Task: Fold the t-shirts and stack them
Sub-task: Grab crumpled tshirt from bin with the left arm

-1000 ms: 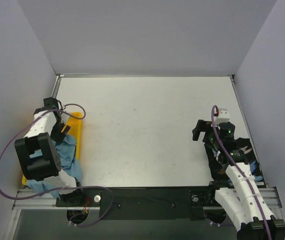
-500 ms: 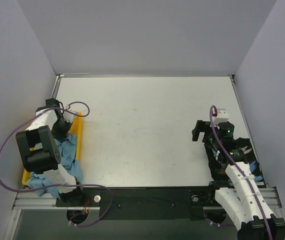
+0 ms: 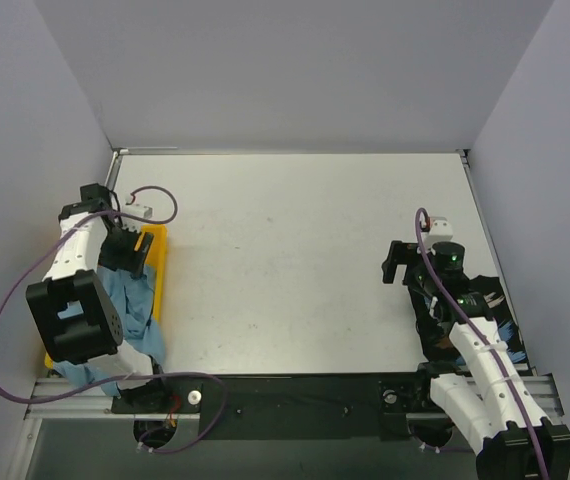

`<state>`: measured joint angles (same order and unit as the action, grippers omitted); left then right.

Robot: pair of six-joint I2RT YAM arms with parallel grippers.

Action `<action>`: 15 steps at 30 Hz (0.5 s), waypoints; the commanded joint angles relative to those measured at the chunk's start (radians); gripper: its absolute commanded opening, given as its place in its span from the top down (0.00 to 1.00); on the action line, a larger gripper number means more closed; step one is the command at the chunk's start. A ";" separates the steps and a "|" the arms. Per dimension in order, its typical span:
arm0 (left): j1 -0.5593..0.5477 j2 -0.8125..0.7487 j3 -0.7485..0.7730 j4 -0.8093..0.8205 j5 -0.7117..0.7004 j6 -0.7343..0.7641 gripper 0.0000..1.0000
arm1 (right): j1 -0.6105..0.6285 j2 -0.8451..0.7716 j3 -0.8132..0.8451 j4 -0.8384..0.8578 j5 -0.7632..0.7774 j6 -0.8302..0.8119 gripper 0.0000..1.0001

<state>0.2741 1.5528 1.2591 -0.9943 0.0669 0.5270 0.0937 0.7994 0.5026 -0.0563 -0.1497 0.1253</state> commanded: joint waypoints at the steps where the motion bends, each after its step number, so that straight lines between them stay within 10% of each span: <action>1: -0.003 0.081 -0.061 0.009 -0.058 0.011 0.20 | 0.009 -0.003 0.047 -0.002 -0.017 -0.016 0.00; 6: -0.001 0.130 -0.081 0.121 -0.095 -0.016 0.21 | 0.014 -0.009 0.047 -0.007 -0.022 -0.019 0.00; 9: -0.001 0.100 -0.053 0.151 -0.136 -0.047 1.00 | 0.015 -0.020 0.051 -0.019 -0.019 -0.026 0.00; 15: -0.007 -0.147 0.234 0.120 -0.147 -0.105 1.00 | 0.017 -0.037 0.066 -0.037 -0.017 -0.042 0.00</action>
<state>0.2737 1.6203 1.2217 -0.9245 -0.0750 0.4770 0.1020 0.7853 0.5152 -0.0834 -0.1574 0.1062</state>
